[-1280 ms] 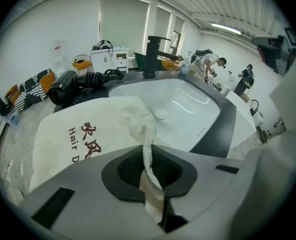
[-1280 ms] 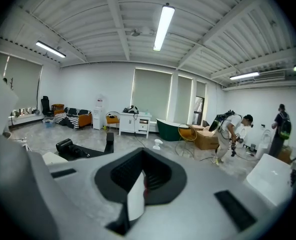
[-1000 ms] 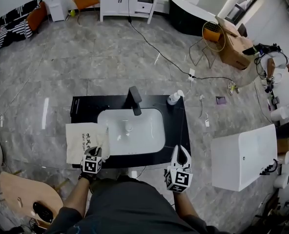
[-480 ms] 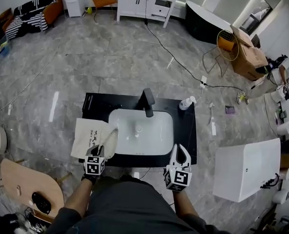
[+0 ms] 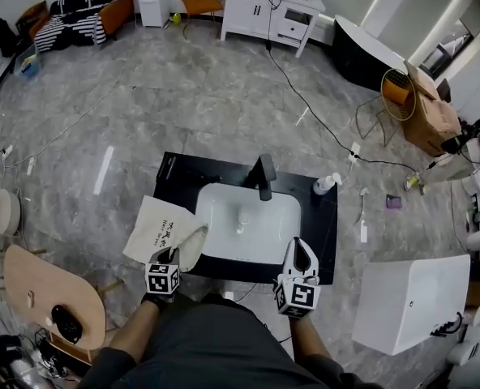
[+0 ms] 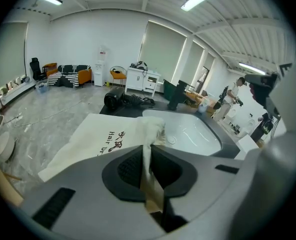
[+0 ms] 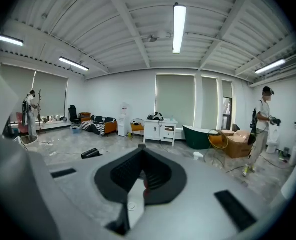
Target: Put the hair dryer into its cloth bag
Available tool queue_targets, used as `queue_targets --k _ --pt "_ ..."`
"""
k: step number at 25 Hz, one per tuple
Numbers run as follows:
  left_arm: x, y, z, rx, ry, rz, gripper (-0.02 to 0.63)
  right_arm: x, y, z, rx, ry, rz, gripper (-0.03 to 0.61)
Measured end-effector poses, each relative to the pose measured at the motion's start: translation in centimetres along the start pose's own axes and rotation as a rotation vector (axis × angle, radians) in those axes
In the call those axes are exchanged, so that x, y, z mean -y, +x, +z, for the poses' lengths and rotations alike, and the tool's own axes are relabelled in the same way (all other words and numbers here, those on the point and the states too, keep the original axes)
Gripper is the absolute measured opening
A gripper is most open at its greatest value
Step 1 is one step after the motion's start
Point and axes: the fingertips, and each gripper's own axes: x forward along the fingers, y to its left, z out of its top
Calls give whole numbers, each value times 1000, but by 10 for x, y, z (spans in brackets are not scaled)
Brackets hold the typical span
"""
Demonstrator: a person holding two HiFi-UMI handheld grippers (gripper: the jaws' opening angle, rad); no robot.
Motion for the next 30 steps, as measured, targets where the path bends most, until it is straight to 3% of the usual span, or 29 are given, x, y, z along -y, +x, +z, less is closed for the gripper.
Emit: queue_targets --k 10,21,30 --pt "-2 0 0 16 -14 -36 26 -28 22 23 68 -16 128 20" --pt "-1 2 0 16 -30 -49 26 -45 22 41 113 46 298 241" --pt "4 5 -3 23 -60 -48 26 -66 59 33 55 -73 415 244"
